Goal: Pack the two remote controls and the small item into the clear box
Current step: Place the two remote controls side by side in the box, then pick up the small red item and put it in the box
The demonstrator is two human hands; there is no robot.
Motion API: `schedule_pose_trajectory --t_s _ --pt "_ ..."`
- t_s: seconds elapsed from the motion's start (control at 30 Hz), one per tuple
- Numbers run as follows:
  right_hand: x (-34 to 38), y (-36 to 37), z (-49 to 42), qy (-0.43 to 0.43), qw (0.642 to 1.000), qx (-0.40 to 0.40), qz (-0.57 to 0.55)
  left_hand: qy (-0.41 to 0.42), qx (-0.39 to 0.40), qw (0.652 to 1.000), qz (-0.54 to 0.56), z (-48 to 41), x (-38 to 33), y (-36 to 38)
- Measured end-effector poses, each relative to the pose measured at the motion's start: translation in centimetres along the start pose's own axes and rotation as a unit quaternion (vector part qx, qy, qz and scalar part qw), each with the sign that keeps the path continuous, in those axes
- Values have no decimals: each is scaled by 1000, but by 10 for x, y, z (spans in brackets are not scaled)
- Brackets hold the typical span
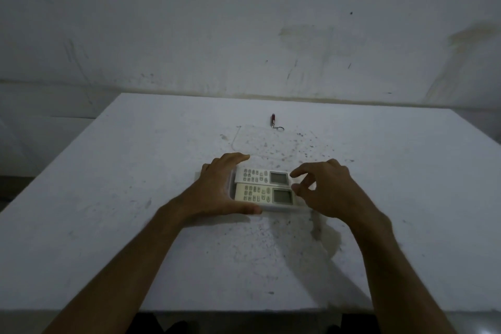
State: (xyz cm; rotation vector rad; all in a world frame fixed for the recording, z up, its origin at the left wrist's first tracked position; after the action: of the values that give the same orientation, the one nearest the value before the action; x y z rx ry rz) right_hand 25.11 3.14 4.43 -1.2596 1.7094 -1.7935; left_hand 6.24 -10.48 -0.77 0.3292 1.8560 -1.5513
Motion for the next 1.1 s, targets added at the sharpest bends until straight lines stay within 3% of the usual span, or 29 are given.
schedule_pose_trajectory --t_s 0.13,0.3,0.53,0.73,0.87,1.0,1.1 --pt "5 8 6 2 998 52 -41 3 -6 1000 5 2 -2 -2" --pt "0 5 8 -8 995 62 -74 10 -2 1000 4 1 -2 -2" --pt "-32 -19 -40 -7 975 -99 -200 -23 -58 996 63 -47 -13 -27" --pt "-84 11 -63 87 937 -166 -295 -39 -87 994 -51 -153 -40 -30" --pt "-99 16 -64 95 919 -201 -327 -105 -121 975 -156 -213 -37 -13" --pt "-95 21 -65 89 917 -206 -330 -209 -150 948 -188 -243 -22 0" --pt "-97 23 -68 92 915 -209 -332 -233 -141 940 -204 -255 -15 7"
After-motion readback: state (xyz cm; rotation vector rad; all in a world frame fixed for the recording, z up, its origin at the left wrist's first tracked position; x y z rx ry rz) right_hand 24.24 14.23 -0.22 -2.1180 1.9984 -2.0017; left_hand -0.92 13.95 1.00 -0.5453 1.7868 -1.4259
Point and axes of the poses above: each hand's wrist, its own z-axis away from the middle knuckle, its own y-axis out of the palm, x = y × z, the point moved 7 cm from there along -z, towards the middle knuckle, and after that the axes turned 4 degrees about -y, right-handed, at the moved point
